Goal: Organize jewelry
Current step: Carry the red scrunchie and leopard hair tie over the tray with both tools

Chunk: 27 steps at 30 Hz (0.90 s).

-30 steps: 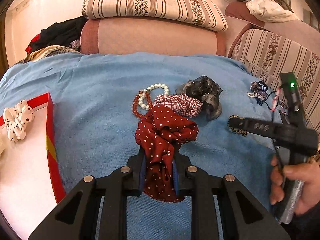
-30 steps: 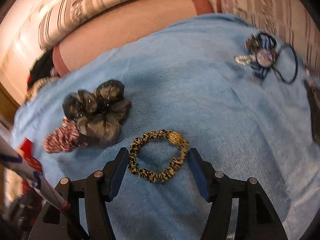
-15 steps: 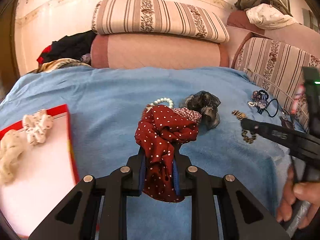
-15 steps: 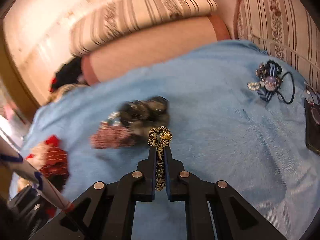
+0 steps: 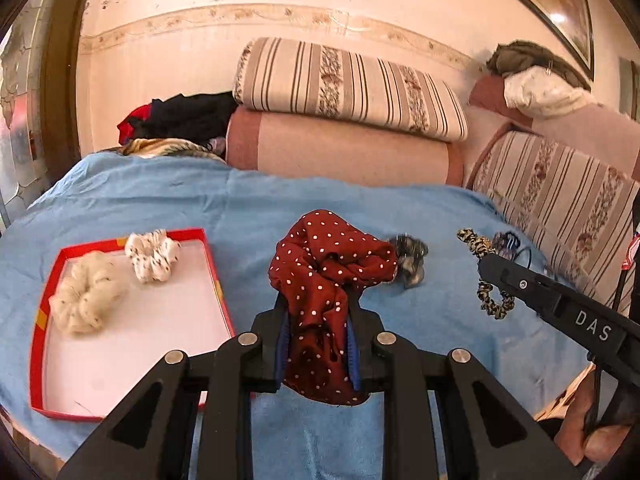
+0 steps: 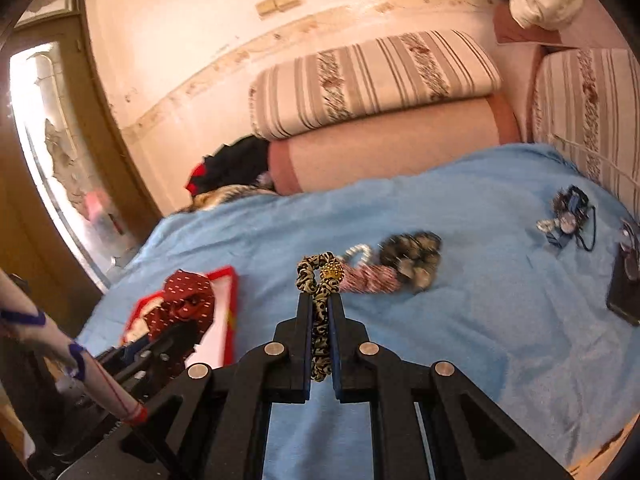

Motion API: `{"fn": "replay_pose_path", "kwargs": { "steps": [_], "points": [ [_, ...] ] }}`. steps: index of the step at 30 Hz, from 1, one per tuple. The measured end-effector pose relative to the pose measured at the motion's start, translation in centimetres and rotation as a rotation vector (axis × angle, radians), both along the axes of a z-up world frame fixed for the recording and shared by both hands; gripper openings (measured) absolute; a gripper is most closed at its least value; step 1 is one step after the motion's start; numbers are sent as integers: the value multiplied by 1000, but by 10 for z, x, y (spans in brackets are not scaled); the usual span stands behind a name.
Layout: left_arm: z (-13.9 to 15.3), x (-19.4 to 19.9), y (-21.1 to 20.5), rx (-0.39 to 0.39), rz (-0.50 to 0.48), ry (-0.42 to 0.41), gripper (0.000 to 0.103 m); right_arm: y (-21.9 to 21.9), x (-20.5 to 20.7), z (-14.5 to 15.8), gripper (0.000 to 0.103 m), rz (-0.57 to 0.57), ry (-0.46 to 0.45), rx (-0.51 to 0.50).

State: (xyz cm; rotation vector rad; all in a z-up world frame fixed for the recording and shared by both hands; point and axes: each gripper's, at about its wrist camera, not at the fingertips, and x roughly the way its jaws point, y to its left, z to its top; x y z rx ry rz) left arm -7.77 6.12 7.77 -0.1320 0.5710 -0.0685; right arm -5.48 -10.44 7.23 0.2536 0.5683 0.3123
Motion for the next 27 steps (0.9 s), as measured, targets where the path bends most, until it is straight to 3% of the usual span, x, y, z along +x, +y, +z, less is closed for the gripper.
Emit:
{"fn": "replay_pose_path", "kwargs": {
  "steps": [4,9,15,20,27],
  "points": [
    [3,6,8,6,37,-15,22,12,6,3,8,9,-26,-7],
    [-17,17,11,-15,57,16,22,22,23,-24,8,35,18,-48],
    [-27,38,-2,-10,6,44,22,13,44,-36,8,25,49,-34],
    [4,38,-13,-15,-26,10,22,2,42,-20,8,10,36,-15],
    [73,7,-21,-17,-34,-70,23,-1,6,41,8,30,-73,12]
  ]
}}
